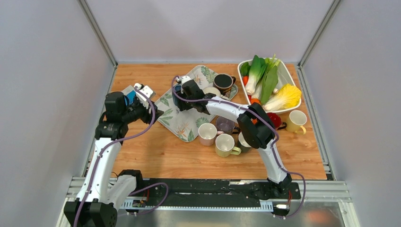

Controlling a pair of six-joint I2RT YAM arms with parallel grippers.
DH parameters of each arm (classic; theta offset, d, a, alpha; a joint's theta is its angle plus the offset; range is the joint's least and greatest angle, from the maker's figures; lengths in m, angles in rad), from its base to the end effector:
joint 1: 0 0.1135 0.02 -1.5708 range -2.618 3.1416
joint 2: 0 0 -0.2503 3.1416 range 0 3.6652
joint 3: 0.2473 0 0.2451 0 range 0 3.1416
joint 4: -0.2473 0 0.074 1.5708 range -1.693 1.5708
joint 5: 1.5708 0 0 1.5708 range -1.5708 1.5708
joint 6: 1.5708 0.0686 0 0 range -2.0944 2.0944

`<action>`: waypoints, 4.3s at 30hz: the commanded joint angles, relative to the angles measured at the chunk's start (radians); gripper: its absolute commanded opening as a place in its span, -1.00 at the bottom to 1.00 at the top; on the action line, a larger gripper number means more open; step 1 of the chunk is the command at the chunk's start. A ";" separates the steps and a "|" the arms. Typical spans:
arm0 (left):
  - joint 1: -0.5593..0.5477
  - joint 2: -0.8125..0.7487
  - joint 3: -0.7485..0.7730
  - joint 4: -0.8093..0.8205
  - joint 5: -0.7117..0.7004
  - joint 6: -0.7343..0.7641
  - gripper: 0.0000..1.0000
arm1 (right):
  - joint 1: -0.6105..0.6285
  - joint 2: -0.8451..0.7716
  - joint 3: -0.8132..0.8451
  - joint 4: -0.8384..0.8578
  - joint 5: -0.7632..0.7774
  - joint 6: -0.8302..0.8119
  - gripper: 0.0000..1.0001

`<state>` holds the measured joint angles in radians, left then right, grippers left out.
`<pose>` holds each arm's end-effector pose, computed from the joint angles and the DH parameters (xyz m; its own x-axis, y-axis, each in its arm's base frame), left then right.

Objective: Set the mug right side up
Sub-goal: Turn over the cup on the tray.

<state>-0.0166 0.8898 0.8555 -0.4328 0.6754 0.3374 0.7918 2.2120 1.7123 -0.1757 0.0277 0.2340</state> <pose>0.2151 -0.0465 0.3024 -0.2358 0.2623 -0.9357 0.6880 0.7251 0.0299 0.3655 0.3675 0.1637 -0.5887 -0.2664 -0.7632 -0.5753 0.8013 0.1641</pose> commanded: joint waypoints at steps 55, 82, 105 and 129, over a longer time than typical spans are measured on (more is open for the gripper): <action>-0.068 -0.110 -0.304 0.523 -0.212 0.402 0.40 | -0.272 -0.091 0.074 0.212 -1.155 0.203 -1.00; -0.336 0.068 -0.529 1.245 -0.418 0.920 0.31 | -0.261 -0.033 0.038 0.442 -1.462 0.468 -1.00; -0.376 0.215 -0.419 1.378 -0.490 0.888 -1.00 | -0.229 0.010 0.078 0.472 -1.528 0.477 -0.19; -0.289 0.101 0.097 0.057 -0.346 -0.055 -1.00 | -0.387 -0.469 -0.064 0.174 -1.023 -0.589 1.00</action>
<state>-0.3641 0.9764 0.8604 -0.3550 0.1944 0.4789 0.3870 1.8465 1.6669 0.1200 -1.0733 0.0925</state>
